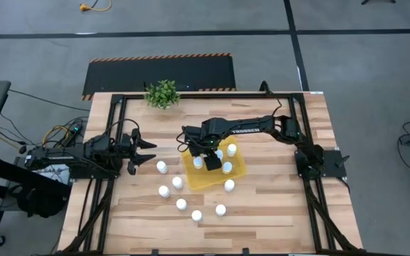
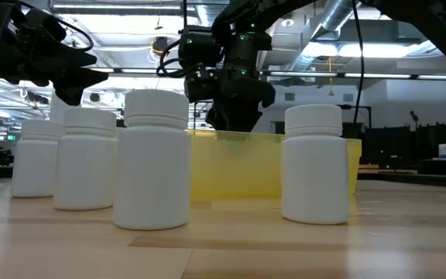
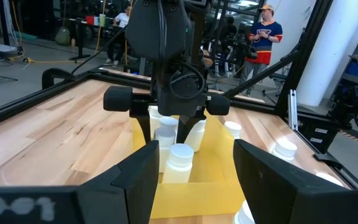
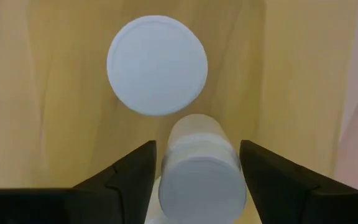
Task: Pick and place pill bottles into a basket
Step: Put the white pill bottle into the yellow bin
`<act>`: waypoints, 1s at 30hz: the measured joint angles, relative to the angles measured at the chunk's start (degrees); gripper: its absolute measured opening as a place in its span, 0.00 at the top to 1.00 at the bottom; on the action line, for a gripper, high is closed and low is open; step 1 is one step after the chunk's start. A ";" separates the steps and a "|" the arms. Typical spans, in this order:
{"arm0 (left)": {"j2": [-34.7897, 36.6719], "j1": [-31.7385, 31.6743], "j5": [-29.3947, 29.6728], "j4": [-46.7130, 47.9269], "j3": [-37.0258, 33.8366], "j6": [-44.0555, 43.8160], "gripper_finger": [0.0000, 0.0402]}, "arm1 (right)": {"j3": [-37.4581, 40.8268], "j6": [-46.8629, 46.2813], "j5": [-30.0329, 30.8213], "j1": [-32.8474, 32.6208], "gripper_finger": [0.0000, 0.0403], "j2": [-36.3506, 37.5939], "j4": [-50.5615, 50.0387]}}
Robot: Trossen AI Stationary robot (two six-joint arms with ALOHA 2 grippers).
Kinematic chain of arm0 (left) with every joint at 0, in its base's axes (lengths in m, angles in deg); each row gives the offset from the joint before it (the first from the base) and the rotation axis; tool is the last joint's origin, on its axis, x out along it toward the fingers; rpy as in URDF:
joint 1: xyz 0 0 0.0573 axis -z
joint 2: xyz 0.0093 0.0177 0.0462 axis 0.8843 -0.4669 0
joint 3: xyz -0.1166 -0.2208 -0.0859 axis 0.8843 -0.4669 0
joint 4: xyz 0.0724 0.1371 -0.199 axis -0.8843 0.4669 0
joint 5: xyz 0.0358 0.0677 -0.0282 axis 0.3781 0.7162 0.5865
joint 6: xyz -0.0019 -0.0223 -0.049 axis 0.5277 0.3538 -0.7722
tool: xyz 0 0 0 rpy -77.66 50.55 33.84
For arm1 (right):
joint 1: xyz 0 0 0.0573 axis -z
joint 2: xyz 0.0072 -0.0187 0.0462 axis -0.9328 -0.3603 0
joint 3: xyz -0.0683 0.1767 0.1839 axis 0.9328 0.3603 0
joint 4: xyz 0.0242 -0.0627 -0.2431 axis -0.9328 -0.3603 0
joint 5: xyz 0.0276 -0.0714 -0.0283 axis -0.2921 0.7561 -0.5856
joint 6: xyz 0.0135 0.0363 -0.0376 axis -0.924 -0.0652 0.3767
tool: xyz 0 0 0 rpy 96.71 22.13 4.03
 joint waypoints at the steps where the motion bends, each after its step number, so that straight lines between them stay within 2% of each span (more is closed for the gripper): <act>1: 0.00 -0.01 0.00 0.00 0.01 0.00 0.52 | 0.00 0.22 0.00 0.00 0.44 0.00 0.00; 23: 0.00 0.00 -0.02 0.01 0.01 0.00 0.52 | -0.02 0.80 -0.30 -0.02 0.44 0.00 -0.94; 30: 0.01 0.00 -0.02 0.00 0.02 0.00 0.52 | -3.37 0.94 -0.34 -0.02 0.44 -0.02 -3.63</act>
